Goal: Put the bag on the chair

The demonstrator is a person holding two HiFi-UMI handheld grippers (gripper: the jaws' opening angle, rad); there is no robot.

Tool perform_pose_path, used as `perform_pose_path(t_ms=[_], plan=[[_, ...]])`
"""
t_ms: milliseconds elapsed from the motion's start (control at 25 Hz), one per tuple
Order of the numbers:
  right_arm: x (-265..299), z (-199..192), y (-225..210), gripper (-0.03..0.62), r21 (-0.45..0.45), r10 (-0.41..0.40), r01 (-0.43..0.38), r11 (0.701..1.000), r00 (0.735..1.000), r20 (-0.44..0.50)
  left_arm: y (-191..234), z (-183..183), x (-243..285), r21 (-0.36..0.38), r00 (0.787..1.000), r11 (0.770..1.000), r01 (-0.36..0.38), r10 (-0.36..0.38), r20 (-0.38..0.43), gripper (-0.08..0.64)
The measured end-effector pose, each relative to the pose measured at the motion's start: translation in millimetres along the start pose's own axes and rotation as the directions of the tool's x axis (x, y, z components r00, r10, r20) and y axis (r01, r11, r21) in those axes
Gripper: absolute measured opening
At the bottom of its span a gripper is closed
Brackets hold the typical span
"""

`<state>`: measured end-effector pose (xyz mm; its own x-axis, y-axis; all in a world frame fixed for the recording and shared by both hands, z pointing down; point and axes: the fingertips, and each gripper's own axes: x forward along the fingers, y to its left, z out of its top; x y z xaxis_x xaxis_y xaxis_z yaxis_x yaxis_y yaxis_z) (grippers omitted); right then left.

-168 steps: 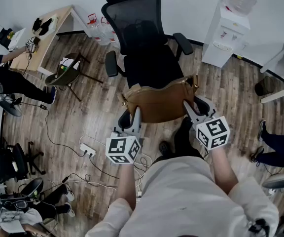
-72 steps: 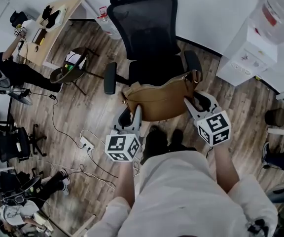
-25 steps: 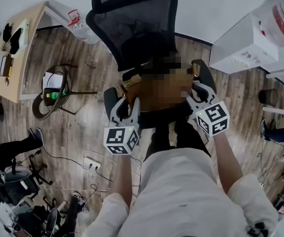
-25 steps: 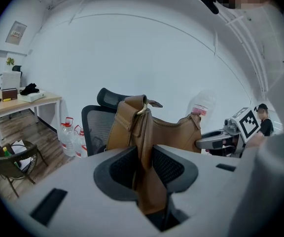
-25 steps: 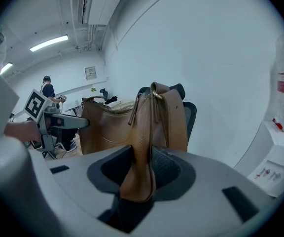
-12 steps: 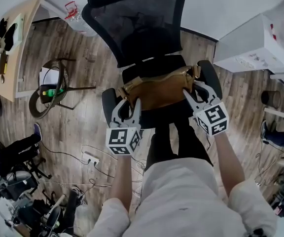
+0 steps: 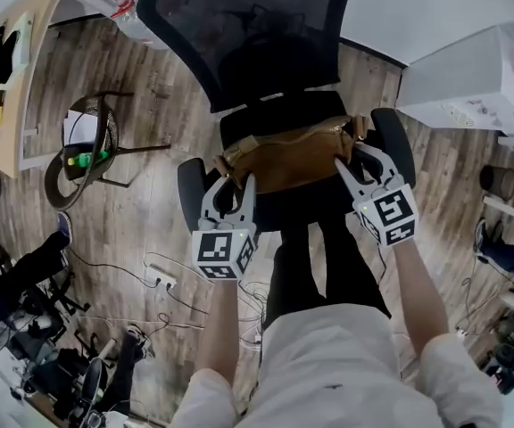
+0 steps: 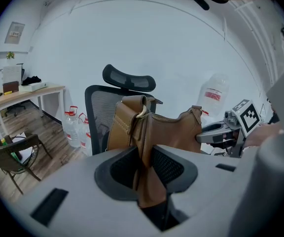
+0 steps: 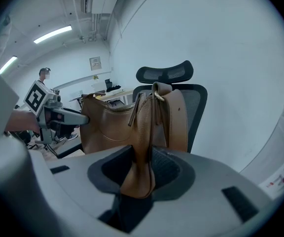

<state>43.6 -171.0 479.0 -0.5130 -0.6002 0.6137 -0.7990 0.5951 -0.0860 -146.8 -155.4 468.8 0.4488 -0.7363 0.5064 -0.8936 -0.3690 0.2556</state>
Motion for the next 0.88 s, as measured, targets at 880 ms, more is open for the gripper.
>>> perform_pose_path(t_ms=[880], plan=[[86.5, -50.4, -29.8, 0.123, 0.015, -0.001, 0.001, 1.0, 0.999, -0.034, 46.1, -52.4, 80.0, -0.001, 0.999, 1.0, -0.015, 0.015, -0.036, 0.091]])
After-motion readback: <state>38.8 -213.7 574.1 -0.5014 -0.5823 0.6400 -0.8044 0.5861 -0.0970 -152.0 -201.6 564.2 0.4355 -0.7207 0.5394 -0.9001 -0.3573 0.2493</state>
